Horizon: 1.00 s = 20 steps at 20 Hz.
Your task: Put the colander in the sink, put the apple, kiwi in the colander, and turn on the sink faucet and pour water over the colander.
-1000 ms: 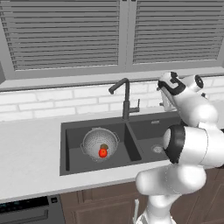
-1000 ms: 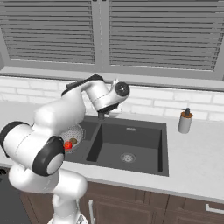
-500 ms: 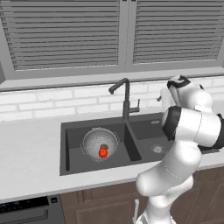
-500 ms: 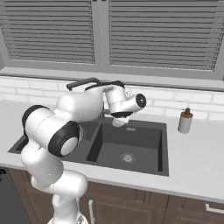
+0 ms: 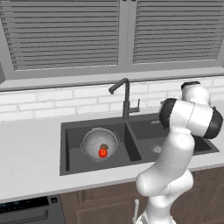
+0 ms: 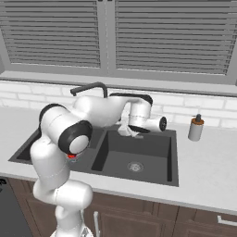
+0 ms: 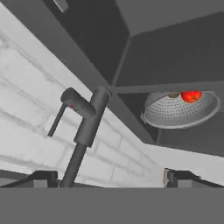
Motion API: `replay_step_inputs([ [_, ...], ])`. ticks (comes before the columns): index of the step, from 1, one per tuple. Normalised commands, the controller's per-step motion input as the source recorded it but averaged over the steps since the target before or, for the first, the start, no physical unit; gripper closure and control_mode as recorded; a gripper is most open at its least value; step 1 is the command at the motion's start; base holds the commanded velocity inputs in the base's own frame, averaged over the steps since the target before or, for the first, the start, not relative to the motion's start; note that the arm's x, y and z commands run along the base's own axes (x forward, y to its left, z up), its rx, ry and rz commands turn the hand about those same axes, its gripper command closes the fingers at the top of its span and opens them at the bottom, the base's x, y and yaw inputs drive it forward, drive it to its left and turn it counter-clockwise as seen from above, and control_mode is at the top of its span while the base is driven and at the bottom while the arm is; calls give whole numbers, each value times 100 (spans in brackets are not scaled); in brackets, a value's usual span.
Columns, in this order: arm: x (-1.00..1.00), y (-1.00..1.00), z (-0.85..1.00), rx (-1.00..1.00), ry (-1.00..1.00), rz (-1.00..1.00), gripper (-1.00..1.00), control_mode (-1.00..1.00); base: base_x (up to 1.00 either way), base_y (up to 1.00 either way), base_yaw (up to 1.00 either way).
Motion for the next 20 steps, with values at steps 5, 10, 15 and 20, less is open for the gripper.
replay_step_inputs([
  [5,0,30,0,32,5,-34,-100,-100,0,0,0],
  [10,0,64,0,21,0,-38,-100,-100,0,0,0],
  [15,0,69,0,8,0,-33,-100,-100,0,0,0],
  [20,11,33,0,3,1,-27,-100,-100,0,0,0],
])
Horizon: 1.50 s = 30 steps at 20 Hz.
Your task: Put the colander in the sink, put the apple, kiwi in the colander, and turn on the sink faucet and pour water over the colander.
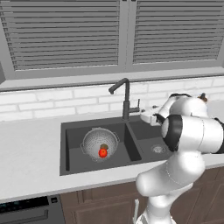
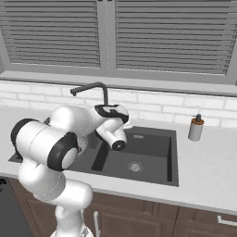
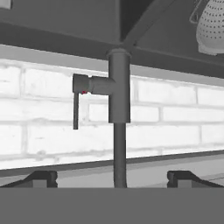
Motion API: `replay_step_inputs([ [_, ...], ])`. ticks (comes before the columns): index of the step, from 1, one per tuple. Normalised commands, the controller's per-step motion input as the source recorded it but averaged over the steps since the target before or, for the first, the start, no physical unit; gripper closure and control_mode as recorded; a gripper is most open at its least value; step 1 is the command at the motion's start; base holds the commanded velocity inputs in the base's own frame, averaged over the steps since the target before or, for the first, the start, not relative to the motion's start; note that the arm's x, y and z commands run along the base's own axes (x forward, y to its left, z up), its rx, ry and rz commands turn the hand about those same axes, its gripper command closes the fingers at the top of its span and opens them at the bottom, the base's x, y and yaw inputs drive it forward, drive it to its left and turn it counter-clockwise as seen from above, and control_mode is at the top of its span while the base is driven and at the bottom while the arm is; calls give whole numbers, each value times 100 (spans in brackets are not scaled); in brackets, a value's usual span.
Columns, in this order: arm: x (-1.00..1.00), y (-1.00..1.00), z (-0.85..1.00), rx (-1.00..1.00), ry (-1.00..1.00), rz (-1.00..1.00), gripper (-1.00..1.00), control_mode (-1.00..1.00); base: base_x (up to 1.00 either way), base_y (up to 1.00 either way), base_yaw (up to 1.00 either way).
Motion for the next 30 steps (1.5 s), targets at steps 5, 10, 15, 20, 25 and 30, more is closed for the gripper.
replay_step_inputs([
  [5,48,-6,0,11,8,-21,-100,-100,0,0,0],
  [10,45,-15,-4,12,8,-15,-100,-100,0,0,0],
  [15,34,-39,-26,10,5,-5,-100,-100,0,0,0],
  [20,27,-27,-28,8,1,0,-100,-100,0,0,0],
  [25,19,-2,-26,5,0,0,-100,-100,0,0,0],
  [30,17,3,-12,5,0,0,-100,-100,0,0,0],
])
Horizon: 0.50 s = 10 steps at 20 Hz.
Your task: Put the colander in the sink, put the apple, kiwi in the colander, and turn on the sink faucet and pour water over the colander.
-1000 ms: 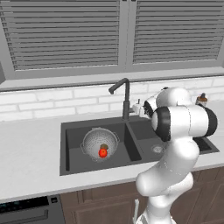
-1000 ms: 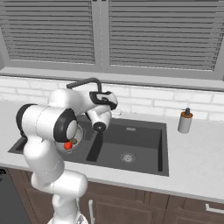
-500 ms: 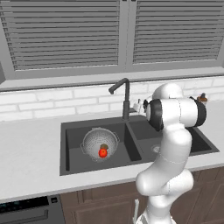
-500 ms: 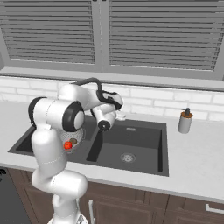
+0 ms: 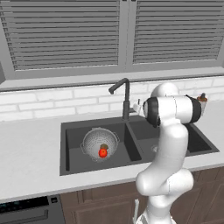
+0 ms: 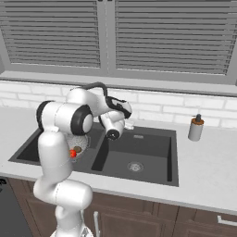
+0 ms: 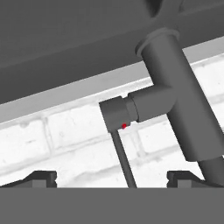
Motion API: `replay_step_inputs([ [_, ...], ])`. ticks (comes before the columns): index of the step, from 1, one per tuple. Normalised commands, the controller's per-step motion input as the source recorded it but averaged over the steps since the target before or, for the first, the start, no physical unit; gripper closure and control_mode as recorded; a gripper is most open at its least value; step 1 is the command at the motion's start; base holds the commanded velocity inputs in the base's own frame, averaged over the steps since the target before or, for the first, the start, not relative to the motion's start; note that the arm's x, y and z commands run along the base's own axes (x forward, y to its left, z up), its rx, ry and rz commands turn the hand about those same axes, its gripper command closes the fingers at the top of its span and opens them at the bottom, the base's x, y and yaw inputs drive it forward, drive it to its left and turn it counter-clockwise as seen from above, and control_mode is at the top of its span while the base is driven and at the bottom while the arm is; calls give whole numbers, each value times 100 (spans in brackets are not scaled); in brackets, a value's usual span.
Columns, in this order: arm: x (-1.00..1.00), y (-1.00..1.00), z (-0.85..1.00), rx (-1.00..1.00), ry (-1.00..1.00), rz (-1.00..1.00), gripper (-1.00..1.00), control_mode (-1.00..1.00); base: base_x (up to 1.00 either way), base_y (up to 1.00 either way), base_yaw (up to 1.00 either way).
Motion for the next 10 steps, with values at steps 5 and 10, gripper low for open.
replay_step_inputs([
  [5,34,3,0,7,0,-2,-100,-100,0,0,0],
  [10,44,3,0,8,0,-5,-100,-100,0,0,0],
])
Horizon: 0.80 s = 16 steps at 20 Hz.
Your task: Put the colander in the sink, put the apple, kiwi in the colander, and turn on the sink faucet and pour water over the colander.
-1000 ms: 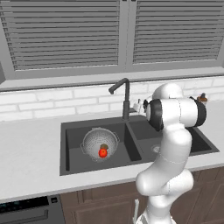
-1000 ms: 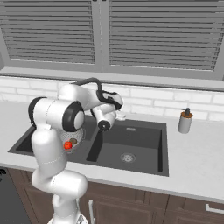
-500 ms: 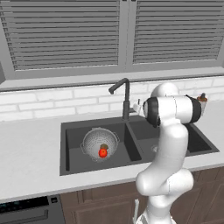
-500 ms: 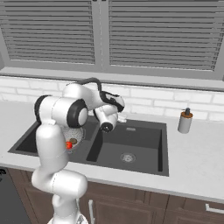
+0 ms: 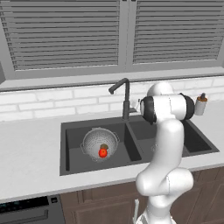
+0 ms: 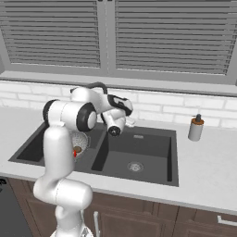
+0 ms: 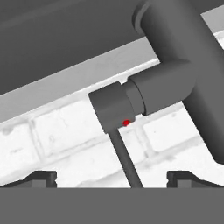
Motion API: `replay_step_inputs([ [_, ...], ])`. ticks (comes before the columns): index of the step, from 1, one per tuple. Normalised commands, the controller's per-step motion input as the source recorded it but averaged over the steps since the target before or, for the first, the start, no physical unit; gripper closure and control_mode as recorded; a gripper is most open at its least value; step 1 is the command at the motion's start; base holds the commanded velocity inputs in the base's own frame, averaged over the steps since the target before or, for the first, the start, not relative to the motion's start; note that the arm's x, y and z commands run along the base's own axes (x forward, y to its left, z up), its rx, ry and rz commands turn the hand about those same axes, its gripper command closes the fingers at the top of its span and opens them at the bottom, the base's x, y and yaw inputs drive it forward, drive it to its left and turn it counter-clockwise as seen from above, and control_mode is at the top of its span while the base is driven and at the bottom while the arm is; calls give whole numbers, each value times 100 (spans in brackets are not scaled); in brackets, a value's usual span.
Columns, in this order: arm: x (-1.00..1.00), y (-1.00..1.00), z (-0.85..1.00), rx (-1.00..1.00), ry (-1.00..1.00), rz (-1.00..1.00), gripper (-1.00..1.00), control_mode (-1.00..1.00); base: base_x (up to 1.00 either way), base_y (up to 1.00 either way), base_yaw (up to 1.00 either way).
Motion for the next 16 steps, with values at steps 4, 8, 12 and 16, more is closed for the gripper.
replay_step_inputs([
  [4,47,6,-5,5,0,-6,-100,-100,0,0,0],
  [8,49,8,-19,2,0,-7,-100,-100,0,0,0],
  [12,47,0,-35,1,0,-7,-100,-100,0,0,0],
  [16,37,0,-49,0,0,-7,-100,-100,0,0,0],
])
